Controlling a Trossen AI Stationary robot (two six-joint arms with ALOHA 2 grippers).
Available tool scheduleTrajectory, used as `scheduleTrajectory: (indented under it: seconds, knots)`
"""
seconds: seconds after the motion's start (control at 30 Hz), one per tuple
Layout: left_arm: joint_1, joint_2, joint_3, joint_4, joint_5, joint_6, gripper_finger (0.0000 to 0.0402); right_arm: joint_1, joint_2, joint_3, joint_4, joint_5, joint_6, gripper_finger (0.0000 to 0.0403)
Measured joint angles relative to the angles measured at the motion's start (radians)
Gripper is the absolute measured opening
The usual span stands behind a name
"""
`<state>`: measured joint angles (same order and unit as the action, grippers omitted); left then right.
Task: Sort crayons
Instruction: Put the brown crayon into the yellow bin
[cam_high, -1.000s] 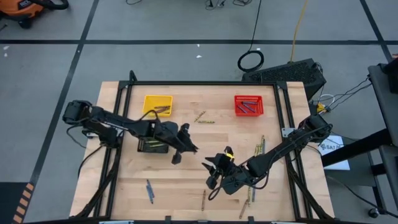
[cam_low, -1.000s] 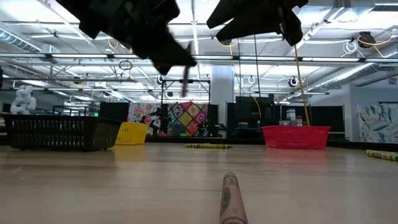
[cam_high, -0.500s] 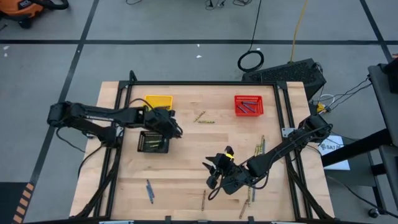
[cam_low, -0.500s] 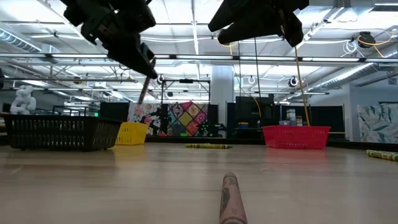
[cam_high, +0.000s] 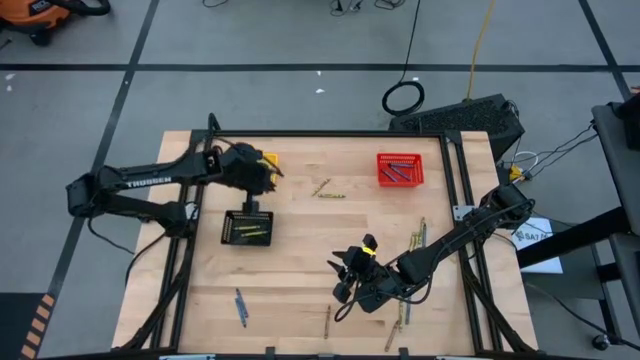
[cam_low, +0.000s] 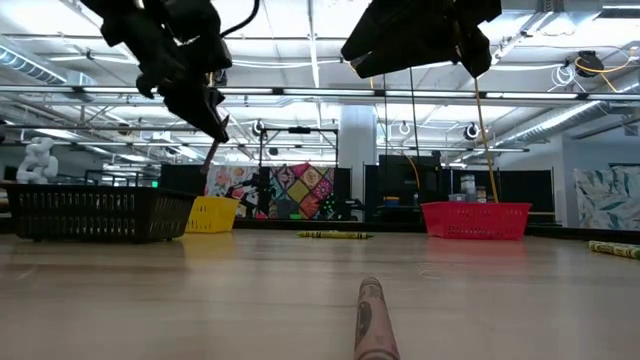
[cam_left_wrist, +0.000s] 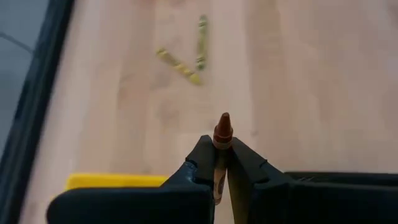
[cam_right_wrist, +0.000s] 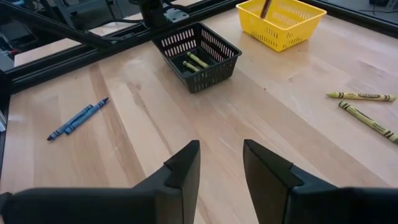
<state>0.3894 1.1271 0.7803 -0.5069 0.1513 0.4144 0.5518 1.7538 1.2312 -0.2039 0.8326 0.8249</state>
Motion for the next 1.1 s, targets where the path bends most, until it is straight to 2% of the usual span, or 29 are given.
scheduleTrajectory:
  seconds: [0.5,0.73,0.87,1.1]
  knots:
    - [0.314,0.062,0.0,-0.11,-0.02,0.169,0.0012,0.0,0.0,0.0,0.003,0.001,0.001,0.011]
    - [0.377,0.152,0.0,-0.102,-0.034,0.169,0.0016,0.0,0.0,0.0,0.003,0.001,0.001,0.011]
    - [0.393,0.197,0.0,-0.101,-0.08,0.169,0.0023,0.0,0.0,0.0,-0.008,0.001,0.001,0.011]
    - [0.396,0.216,0.0,-0.1,-0.105,0.169,0.0045,0.0,0.001,0.0,-0.009,0.002,0.001,0.011]
